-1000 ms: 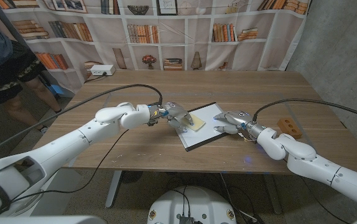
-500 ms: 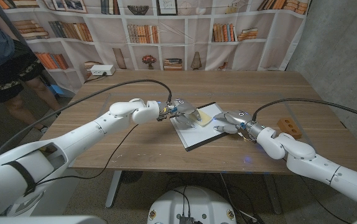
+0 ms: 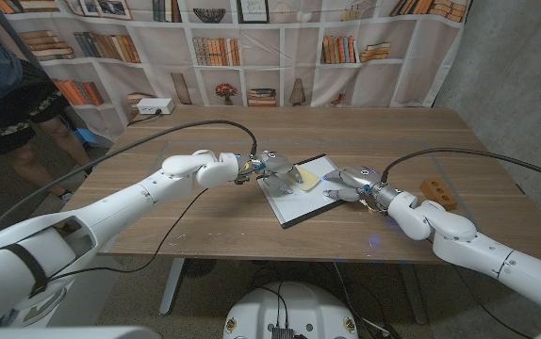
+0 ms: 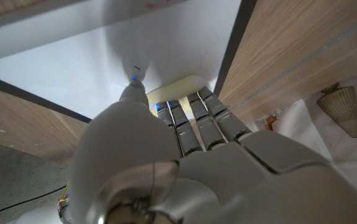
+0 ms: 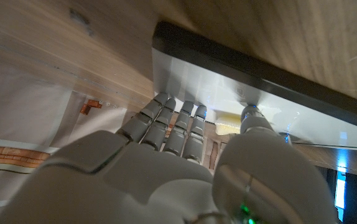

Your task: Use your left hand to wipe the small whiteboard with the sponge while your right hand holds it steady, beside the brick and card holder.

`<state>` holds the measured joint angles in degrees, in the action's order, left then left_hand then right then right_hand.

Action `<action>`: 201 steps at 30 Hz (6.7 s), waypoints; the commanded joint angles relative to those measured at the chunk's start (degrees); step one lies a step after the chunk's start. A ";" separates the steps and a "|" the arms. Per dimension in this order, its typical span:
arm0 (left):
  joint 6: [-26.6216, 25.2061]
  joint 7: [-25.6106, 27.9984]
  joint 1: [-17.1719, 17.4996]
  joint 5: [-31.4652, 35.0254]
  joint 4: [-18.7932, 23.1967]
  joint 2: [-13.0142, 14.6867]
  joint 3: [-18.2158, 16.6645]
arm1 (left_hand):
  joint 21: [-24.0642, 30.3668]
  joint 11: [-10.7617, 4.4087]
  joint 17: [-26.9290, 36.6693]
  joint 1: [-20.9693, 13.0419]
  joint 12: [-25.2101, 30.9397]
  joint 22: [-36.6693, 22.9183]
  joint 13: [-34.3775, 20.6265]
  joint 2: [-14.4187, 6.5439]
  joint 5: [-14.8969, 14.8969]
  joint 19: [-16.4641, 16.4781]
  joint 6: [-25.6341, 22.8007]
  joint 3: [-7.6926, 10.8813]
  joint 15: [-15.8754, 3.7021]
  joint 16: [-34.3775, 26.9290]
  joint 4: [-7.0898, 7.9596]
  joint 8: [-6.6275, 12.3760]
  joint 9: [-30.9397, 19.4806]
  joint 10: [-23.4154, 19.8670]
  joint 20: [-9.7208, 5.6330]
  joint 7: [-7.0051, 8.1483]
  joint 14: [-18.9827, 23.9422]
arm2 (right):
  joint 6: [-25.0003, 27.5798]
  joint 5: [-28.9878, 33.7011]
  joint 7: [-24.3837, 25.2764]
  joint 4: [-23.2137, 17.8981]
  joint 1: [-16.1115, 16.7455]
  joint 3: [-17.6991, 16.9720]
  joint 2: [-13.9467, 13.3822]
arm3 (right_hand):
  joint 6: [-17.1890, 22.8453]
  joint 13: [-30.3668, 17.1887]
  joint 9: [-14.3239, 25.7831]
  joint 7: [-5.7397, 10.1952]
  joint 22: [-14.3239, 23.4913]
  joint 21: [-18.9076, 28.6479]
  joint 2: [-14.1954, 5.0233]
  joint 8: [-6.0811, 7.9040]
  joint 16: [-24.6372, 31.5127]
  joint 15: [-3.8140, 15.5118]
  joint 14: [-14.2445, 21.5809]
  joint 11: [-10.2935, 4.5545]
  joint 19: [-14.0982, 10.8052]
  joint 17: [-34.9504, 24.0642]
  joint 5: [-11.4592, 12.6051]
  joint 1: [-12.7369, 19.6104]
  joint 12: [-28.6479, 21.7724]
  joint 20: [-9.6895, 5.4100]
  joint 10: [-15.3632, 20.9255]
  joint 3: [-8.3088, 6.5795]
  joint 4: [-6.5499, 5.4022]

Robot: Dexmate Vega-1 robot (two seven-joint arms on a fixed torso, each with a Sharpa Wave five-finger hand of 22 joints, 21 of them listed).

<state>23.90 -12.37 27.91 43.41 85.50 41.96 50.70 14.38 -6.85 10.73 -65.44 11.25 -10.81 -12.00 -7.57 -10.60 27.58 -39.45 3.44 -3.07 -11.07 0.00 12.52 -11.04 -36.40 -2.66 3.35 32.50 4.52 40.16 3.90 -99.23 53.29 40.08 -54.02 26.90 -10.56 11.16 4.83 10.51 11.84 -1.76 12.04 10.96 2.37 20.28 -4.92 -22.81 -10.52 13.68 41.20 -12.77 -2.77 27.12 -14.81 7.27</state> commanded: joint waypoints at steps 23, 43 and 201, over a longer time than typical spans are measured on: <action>-2.66 -4.17 6.45 0.31 9.28 4.32 -5.60 | 0.26 0.21 0.36 -0.17 0.51 -0.08 -0.19 -0.44 -0.09 0.32 -1.78 0.78 -4.53 -0.62 -0.08 0.48 -0.08 -1.26 -1.90 -0.39 1.34 | 1.03 -0.66 -0.38 -1.26 0.89 -0.16 -0.41 | 0.48 -0.23 0.20 -0.12 0.33 0.34 0.44 -0.30 -0.19 4.89 0.63 0.11 -0.70 -0.12 -0.28 -0.05 -0.31 -4.28 0.85 -0.36 0.14; -0.25 2.76 -6.90 6.29 -10.35 -9.34 4.36 | 0.22 0.15 0.33 -0.15 0.40 -0.07 -0.12 -0.47 -0.11 0.35 -1.81 1.11 -4.54 -0.47 -0.17 0.33 -0.06 -1.21 -1.87 -0.40 1.25 | 1.42 -1.04 0.42 -1.91 2.13 -0.84 -1.20 | 0.48 -0.24 0.20 -0.10 0.33 0.35 0.40 -0.33 -0.19 4.93 0.69 0.15 -0.78 -0.12 -0.33 -0.07 -0.25 -4.33 0.84 -0.41 0.16; -0.33 -2.54 -0.27 8.01 5.62 -0.75 -1.48 | -0.90 0.29 0.44 4.30 0.14 -0.06 0.13 0.66 0.18 -1.31 -1.04 1.59 -4.48 -0.13 1.31 -0.64 0.02 -0.41 -1.82 -0.51 -0.46 | 2.01 -1.77 -0.17 -3.86 2.17 -2.62 -2.23 | 0.50 -0.25 0.22 -0.13 0.35 0.24 0.39 -0.47 -0.25 4.84 0.68 0.12 -0.76 -0.12 -0.73 -0.95 0.03 -4.21 0.91 -0.50 0.00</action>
<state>21.36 -17.24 31.93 49.51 95.51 44.92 46.54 13.73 -6.56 11.09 -61.11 11.08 -10.82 -11.73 -7.33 -10.64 26.47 -40.34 5.00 -2.96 -10.65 0.98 11.88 -10.96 -36.67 -2.76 2.95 32.21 6.84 38.62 3.50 -103.11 55.38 37.81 -56.22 26.90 -10.57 11.09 4.84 10.63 11.75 -1.58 11.65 10.62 2.68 20.79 -5.32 -23.29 -10.63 13.08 40.50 -12.32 -2.67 27.54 -14.94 7.25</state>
